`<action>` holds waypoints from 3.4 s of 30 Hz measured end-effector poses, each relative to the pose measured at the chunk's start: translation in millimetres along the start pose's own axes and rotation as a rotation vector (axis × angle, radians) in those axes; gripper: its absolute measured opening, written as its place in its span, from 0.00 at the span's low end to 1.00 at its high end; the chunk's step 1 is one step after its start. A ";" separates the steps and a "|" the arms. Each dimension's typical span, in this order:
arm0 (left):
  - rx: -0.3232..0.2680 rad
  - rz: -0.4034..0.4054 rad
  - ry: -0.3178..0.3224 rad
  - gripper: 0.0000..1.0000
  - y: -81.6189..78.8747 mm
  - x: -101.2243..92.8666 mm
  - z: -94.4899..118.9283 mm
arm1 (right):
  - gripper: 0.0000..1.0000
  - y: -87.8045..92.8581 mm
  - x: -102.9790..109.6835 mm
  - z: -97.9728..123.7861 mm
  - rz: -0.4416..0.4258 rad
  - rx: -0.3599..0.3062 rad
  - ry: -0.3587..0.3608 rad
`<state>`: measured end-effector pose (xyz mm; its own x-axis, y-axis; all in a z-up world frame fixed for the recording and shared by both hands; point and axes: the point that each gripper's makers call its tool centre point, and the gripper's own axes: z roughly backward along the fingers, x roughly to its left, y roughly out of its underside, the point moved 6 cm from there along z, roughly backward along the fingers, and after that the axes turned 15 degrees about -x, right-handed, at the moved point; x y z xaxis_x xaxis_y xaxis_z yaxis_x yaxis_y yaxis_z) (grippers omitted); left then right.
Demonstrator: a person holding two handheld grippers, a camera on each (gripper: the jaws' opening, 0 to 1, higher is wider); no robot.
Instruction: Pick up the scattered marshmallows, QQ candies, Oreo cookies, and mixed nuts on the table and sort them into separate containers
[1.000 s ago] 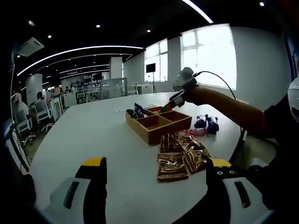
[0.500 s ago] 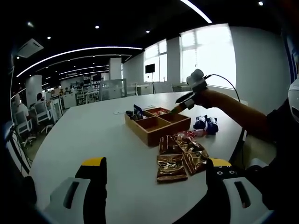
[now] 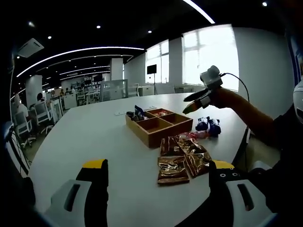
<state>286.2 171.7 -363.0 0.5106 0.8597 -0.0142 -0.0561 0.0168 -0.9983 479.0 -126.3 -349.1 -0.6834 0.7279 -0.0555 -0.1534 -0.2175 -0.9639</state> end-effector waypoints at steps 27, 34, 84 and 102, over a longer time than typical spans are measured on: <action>-0.012 -0.005 0.000 0.91 -4.1 0.8 3.7 | 0.90 -14.5 48.9 90.1 0.047 -0.100 -0.058; -0.011 -0.010 0.004 0.91 -4.9 -0.5 2.8 | 0.90 -12.4 54.5 115.1 0.034 -0.117 -0.070; 0.067 -0.071 0.019 0.83 9.8 -9.7 -22.1 | 0.90 3.3 69.3 196.4 -0.004 -0.173 -0.033; 0.150 0.027 0.038 0.65 41.5 -9.1 -61.2 | 0.90 6.3 73.9 192.7 -0.008 -0.170 -0.049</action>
<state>331.7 133.4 -407.7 0.5391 0.8410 -0.0456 -0.1960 0.0726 -0.9779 290.0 -199.1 -309.1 -0.7173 0.6957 -0.0386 -0.0387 -0.0952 -0.9947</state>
